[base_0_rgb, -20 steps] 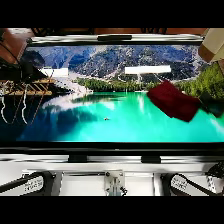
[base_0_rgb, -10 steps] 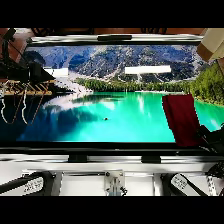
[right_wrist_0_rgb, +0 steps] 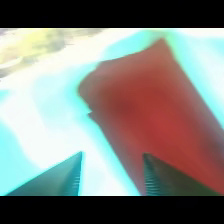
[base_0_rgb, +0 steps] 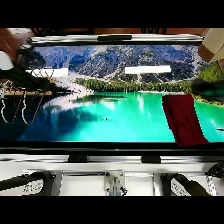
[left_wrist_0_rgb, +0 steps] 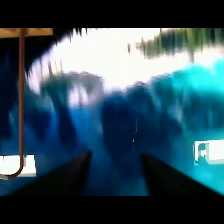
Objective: Fold the shirts.
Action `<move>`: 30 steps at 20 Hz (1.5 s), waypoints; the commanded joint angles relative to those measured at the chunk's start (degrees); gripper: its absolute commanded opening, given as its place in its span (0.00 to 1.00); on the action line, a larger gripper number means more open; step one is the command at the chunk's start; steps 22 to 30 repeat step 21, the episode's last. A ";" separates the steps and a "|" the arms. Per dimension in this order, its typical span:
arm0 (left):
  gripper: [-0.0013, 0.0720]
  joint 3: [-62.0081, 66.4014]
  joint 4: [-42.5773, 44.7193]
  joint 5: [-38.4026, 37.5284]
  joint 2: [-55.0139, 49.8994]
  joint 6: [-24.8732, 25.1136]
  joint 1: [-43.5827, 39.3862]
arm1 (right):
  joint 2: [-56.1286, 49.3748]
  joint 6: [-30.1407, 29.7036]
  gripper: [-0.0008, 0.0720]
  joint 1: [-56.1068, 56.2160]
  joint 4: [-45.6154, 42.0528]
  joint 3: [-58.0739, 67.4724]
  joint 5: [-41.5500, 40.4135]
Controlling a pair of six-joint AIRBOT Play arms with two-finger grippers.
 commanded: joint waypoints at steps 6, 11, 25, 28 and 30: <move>0.98 -6.40 -3.02 5.11 -2.47 -3.19 -8.44 | -12.50 5.90 0.76 23.17 8.37 2.95 7.06; 0.98 -7.17 -3.69 4.96 -2.51 -3.39 -7.98 | -12.44 6.03 0.76 27.71 10.80 2.95 8.85; 0.98 -7.19 -4.79 7.19 -2.54 -3.37 -7.98 | -12.44 6.03 0.76 27.80 12.15 2.95 8.85; 0.98 -7.19 -4.79 7.19 -2.54 -3.37 -7.98 | -12.44 6.03 0.76 27.80 12.15 2.95 8.85; 0.98 -7.19 -4.79 7.19 -2.54 -3.37 -7.98 | -12.44 6.03 0.76 27.80 12.15 2.95 8.85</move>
